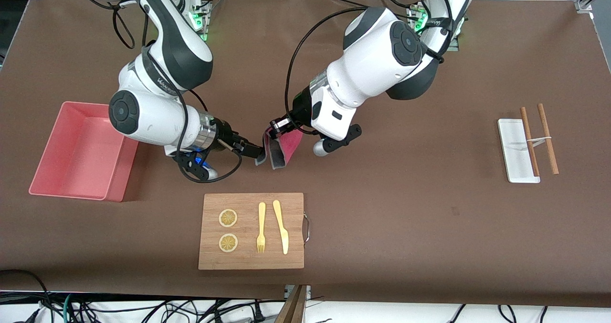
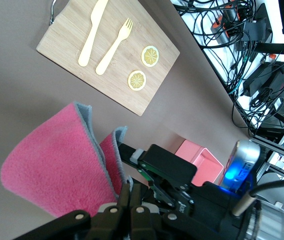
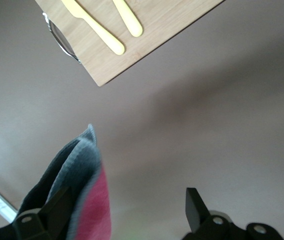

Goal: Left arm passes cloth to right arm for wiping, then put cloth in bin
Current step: 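Grasp the cloth edge with the right gripper beside the left gripper, then pull the cloth with the right gripper while the left gripper releases, withdraws, then wipe the cloth across the table with the right gripper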

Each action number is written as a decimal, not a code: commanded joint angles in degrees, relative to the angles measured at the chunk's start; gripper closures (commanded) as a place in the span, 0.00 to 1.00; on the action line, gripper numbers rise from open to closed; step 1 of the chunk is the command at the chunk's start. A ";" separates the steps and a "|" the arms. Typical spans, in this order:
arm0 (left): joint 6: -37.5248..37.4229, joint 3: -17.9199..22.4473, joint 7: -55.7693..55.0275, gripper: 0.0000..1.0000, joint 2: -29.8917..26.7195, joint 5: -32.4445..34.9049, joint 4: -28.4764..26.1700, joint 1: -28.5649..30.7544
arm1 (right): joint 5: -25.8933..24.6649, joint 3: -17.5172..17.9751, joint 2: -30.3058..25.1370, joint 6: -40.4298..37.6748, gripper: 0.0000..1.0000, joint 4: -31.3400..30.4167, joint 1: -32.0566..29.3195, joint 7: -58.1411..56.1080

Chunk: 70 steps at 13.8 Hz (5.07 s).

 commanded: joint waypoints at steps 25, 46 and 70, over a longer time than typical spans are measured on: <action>-0.33 0.40 0.01 1.00 -0.73 -1.28 -0.18 0.03 | 1.63 0.82 0.34 -1.90 1.00 -0.10 0.53 0.24; -13.49 1.01 14.55 0.00 -6.44 15.50 -0.79 6.87 | 1.46 1.87 0.78 -6.12 1.00 -0.62 1.23 1.12; -28.80 -9.53 56.96 0.00 -36.14 33.70 -33.13 40.46 | -11.20 -22.28 7.11 -14.20 1.00 -7.48 2.91 -38.49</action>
